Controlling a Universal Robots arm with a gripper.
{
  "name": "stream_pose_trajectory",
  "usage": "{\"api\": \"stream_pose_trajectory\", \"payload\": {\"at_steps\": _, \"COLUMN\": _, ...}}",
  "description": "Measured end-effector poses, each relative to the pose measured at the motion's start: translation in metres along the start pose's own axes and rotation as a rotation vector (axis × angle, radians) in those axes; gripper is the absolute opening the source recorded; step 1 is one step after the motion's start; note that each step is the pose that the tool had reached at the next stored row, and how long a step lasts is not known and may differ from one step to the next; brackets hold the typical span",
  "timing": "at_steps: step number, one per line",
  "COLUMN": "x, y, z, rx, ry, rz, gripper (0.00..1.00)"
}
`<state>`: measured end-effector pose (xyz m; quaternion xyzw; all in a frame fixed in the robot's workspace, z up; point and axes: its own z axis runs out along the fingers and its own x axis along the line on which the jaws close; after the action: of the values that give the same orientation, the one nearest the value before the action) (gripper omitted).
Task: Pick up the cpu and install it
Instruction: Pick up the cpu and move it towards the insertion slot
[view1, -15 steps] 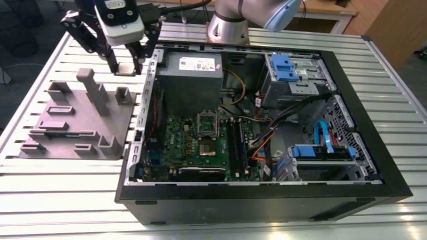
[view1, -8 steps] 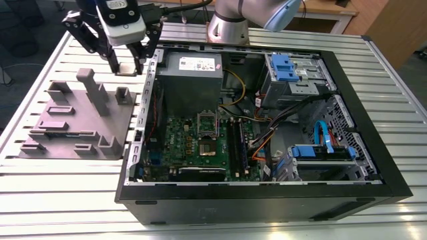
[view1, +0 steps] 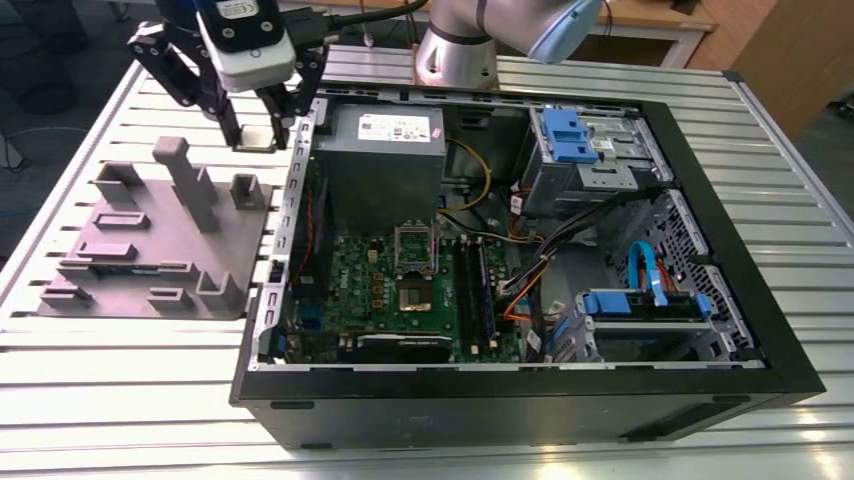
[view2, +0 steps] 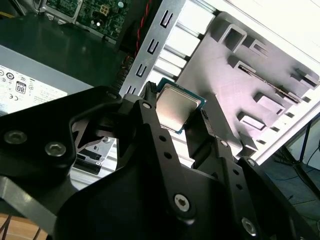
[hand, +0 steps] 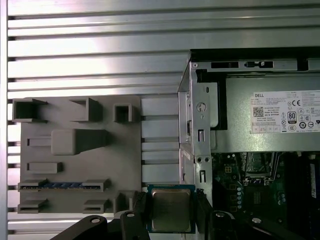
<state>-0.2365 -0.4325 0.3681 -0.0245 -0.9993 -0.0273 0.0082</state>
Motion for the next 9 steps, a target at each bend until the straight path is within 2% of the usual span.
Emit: {"api": "stream_pose_trajectory", "payload": {"at_steps": 9, "x": -0.0022, "y": -0.0001, "z": 0.0, "rx": 0.0, "ry": 0.0, "rz": 0.0, "gripper": 0.47}}
